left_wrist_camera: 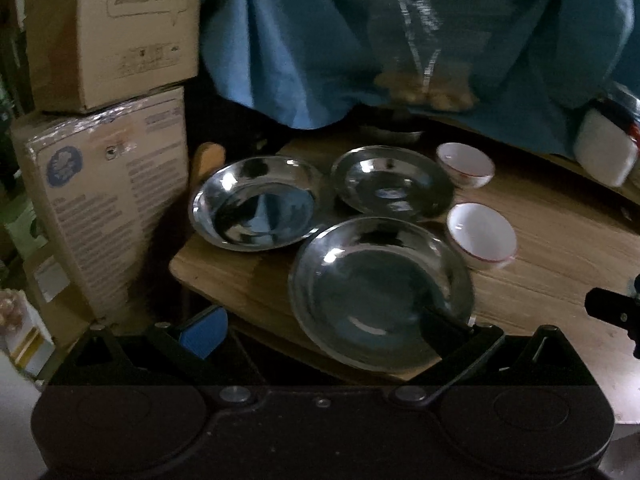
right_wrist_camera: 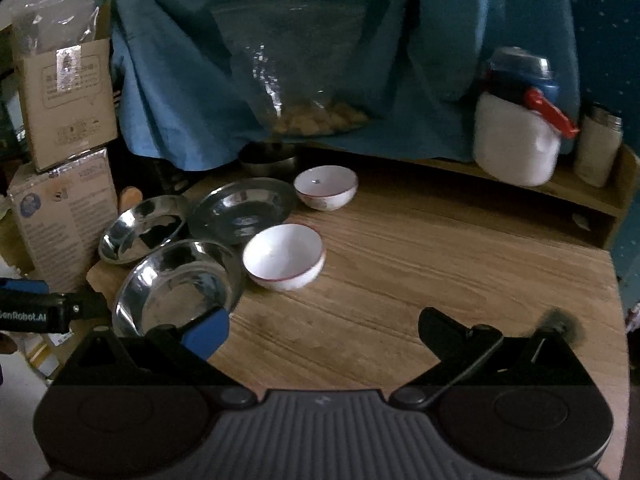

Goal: Organize plates and bowls

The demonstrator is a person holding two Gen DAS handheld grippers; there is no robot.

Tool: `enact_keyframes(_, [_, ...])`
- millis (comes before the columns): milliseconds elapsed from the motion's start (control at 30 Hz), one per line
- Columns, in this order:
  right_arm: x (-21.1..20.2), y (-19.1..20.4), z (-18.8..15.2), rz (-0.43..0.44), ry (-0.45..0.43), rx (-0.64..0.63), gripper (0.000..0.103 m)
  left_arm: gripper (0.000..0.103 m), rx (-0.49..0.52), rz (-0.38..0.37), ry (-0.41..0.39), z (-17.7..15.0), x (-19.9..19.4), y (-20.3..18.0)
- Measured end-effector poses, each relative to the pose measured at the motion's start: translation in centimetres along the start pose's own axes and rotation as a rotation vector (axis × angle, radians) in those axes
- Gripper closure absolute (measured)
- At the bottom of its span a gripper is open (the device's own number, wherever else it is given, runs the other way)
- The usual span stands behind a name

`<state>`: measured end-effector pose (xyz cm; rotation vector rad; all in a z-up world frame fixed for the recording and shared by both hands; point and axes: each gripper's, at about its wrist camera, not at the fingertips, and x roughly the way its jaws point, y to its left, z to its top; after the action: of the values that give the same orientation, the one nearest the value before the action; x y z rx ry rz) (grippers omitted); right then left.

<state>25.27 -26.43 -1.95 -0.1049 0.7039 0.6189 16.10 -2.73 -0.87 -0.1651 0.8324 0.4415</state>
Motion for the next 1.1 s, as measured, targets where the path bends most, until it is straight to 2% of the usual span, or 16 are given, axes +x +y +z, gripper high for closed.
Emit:
enact_keyframes(200, [2.3,2.0,1.3,0.031,0.011,-0.022,0.000,0.001,-0.002,0.002,0.018,2.0,2.4,2.8])
enact_keyframes(567, [8.1,7.7,4.6,-0.010,-0.016,-0.001,0.000,0.001,0.103,-0.107,-0.023,9.3,8.3,7.9])
enact_keyframes(767, [10.6,11.1,6.0,0.007,0.009,-0.027,0.000,0.001,0.096,-0.108,0.021,10.2,10.8,11.2])
enact_keyframes(900, [12.4,13.1,7.1,0.051,0.033,-0.064,0.000,0.001,0.053,-0.092,0.062,10.0,12.5,13.2])
enact_keyframes(967, [13.7,13.9,7.7,0.103,0.062,-0.057,0.000,0.001,0.037,-0.084,0.075,9.9,13.4,13.9])
enact_keyframes(1100, [16.7,14.5,8.9,0.214,0.184,0.026,0.001,0.001,-0.001,-0.082,0.110,9.7,14.7,15.1])
